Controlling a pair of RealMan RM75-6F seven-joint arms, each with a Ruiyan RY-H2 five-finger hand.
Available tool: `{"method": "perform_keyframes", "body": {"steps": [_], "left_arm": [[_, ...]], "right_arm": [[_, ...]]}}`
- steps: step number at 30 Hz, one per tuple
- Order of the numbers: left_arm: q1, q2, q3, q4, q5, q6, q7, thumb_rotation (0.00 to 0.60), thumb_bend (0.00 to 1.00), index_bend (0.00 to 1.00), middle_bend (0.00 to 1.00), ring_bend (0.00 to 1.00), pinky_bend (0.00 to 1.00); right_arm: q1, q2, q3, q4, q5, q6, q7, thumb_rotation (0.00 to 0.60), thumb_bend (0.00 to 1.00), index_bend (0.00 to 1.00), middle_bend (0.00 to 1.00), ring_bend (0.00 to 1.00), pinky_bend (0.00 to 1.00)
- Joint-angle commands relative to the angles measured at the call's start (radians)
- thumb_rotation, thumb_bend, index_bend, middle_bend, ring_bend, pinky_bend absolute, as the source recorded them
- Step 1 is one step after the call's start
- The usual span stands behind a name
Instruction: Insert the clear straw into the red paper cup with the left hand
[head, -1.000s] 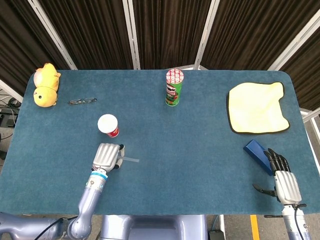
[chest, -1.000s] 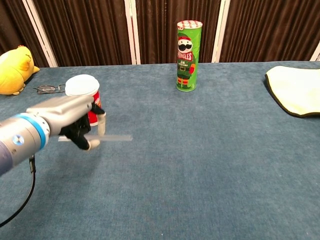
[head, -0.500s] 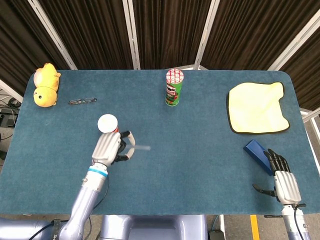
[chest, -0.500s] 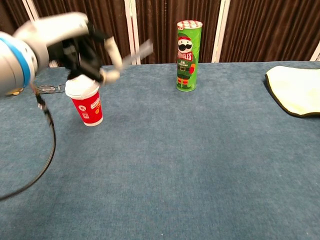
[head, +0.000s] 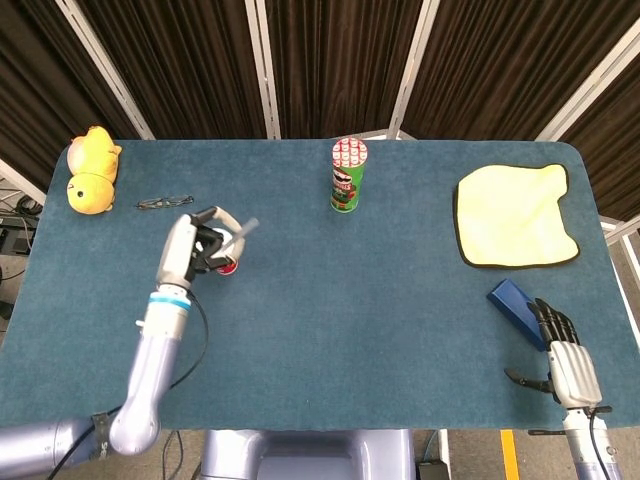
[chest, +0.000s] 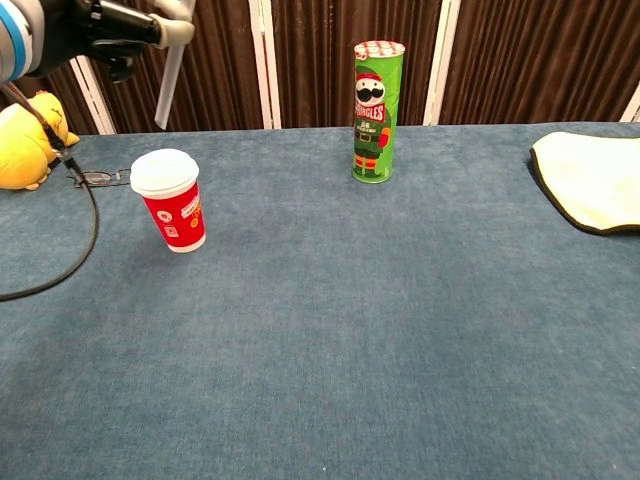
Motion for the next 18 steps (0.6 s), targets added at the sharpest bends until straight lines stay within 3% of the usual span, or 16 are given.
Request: {"method": "perform_keyframes", "body": {"steps": [1,7,18], "left_arm": [[0.012,0.031,-0.027,0.064,-0.029,-0.049,-0.080,0.600,0.39,0.56,1.00,0.94,0.80],[0.032,0.071,-0.057,0.125,-0.056,-0.114,-0.209,0.600,0.39,0.56,1.00,0.94,0.80],[0.056,0.112,-0.015,0.198,-0.020,-0.160,-0.312,0.600,0.39,0.56,1.00,0.94,0.80]], "right_arm": [[0.000,0.002,0.000,-0.002,0.002,-0.003,0.002,0.600,0.07,0.00,0.00,0.00,0.00],[0.001,0.002,0.001,-0.003,0.004,-0.006,0.004,0.600,0.07,0.00,0.00,0.00,0.00],[0.000,0.000,0.000,-0.004,-0.001,0.000,-0.003,0.600,0.07,0.00,0.00,0.00,0.00]]}}
